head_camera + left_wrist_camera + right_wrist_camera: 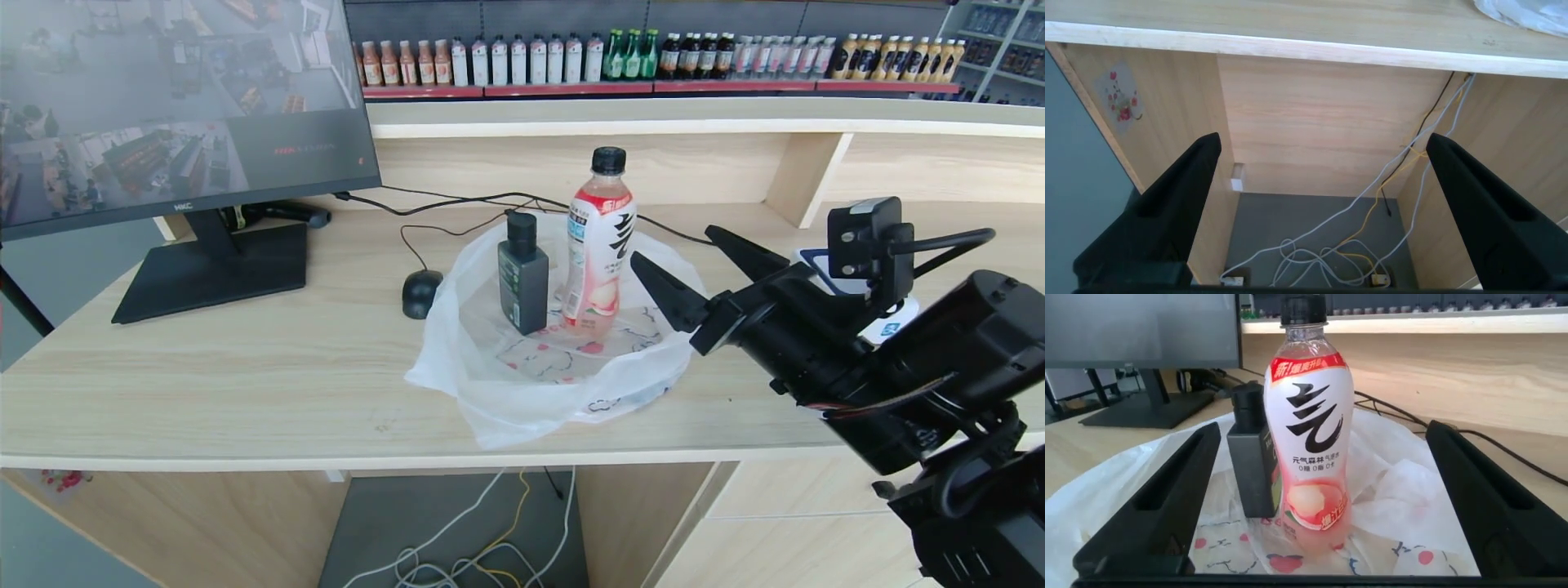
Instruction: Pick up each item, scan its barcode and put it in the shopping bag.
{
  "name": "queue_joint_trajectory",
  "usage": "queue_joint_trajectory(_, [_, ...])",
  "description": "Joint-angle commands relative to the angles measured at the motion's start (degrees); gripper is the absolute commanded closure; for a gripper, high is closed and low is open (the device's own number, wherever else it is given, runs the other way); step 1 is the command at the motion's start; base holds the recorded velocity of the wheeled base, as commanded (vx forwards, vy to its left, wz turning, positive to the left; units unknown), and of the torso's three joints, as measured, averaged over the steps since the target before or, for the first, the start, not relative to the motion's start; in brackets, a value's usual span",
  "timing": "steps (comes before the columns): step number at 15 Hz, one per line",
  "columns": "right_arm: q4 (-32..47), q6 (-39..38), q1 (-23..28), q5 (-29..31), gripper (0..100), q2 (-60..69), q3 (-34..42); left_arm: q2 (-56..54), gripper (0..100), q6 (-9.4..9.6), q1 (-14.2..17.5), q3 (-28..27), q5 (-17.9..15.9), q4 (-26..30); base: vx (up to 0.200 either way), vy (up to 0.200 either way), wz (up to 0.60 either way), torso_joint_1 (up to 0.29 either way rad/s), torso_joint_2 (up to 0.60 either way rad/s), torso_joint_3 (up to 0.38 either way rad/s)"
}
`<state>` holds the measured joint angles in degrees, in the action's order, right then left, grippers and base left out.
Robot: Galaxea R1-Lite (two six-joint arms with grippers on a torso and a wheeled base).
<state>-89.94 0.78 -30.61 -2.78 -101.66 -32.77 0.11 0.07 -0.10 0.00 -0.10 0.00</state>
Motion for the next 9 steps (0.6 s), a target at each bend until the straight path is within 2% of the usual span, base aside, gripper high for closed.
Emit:
queue_joint_trajectory(1, [-0.06,-0.16,0.2,-0.03,0,0.14,0.34,-0.02,0,0.01,0.01,0.0,0.01,0.0,-0.2,0.0,0.0,0.002,0.0,-0.002])
queue_joint_trajectory(9, [-0.06,-0.25,0.55,-0.03,0,-0.56,1.3,-0.02,0,0.1,0.01,0.0,0.01,0.0,0.0,0.0,0.0,0.0,0.0,0.0])
